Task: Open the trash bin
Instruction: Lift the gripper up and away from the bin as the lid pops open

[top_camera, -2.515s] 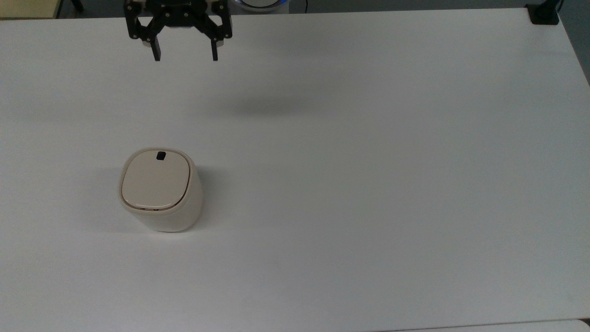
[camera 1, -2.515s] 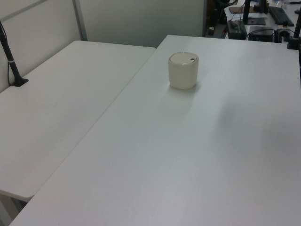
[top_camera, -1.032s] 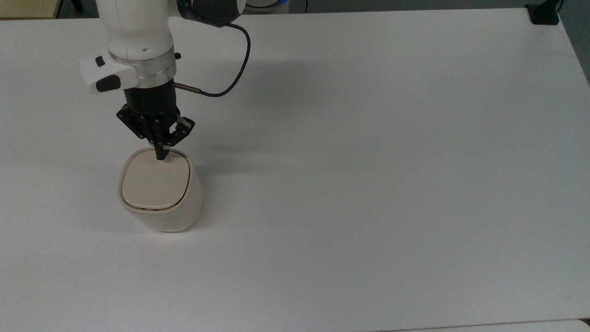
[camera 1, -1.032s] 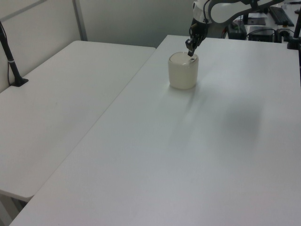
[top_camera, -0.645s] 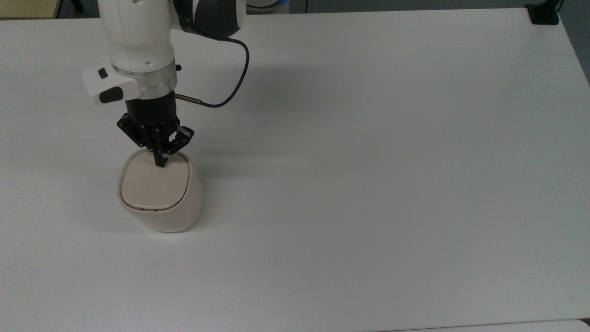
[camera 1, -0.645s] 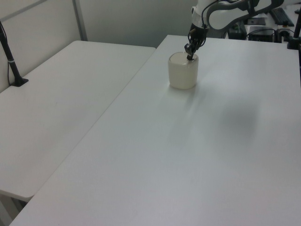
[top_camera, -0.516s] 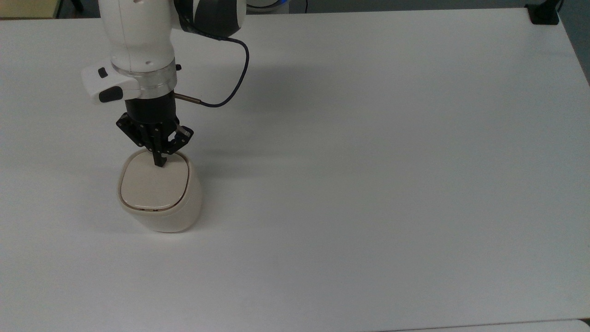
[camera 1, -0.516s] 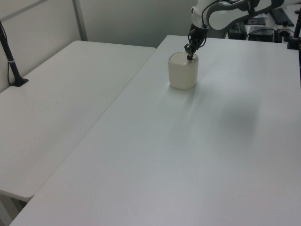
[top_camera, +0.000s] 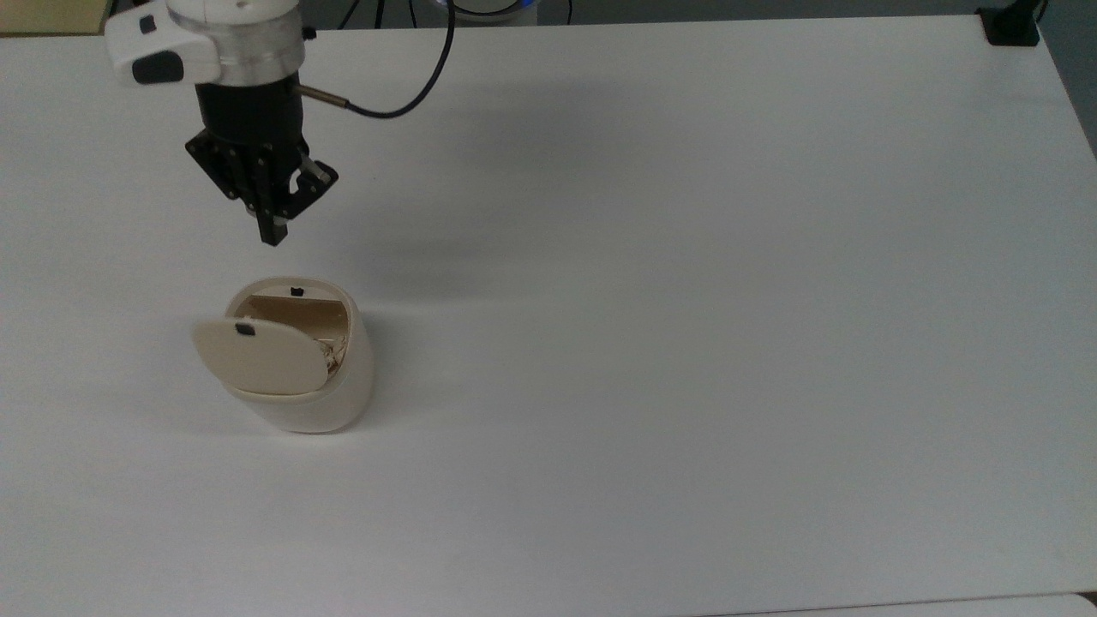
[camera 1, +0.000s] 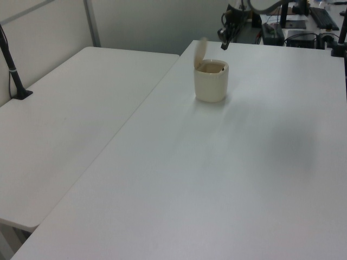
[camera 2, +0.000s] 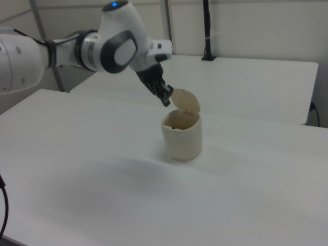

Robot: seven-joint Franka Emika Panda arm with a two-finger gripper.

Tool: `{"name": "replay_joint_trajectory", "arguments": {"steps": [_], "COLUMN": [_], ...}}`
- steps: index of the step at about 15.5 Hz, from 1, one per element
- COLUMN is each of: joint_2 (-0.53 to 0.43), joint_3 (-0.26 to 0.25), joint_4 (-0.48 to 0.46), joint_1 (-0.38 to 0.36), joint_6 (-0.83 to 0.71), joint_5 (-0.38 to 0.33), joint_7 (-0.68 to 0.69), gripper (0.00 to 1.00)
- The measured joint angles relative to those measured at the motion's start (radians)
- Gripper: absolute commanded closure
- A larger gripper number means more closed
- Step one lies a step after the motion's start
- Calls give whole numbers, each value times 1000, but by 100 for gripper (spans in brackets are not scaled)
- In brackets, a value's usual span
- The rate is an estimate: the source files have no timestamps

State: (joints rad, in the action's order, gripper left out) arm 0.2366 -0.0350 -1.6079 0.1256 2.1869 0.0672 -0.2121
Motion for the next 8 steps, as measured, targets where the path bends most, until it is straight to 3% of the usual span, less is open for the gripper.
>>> {"name": "replay_joint_trajectory", "arguments": {"steps": [2, 3, 5, 6, 7, 8], "joint_2": [-40, -60, -94, -108, -122, -135], "joint_3": [7, 10, 11, 11, 11, 12], "joint_4": [7, 8, 9, 9, 9, 9], "joint_1": [-2, -4, -15, -25, -35, -44], "joint_6": [-71, -108, -174, -205, -240, -273], "joint_5": [0, -1, -14, -20, -23, -25], "joint_7": [-8, -11, -11, -11, -12, -12], "gripper": [72, 59, 21, 9, 0, 0]}}
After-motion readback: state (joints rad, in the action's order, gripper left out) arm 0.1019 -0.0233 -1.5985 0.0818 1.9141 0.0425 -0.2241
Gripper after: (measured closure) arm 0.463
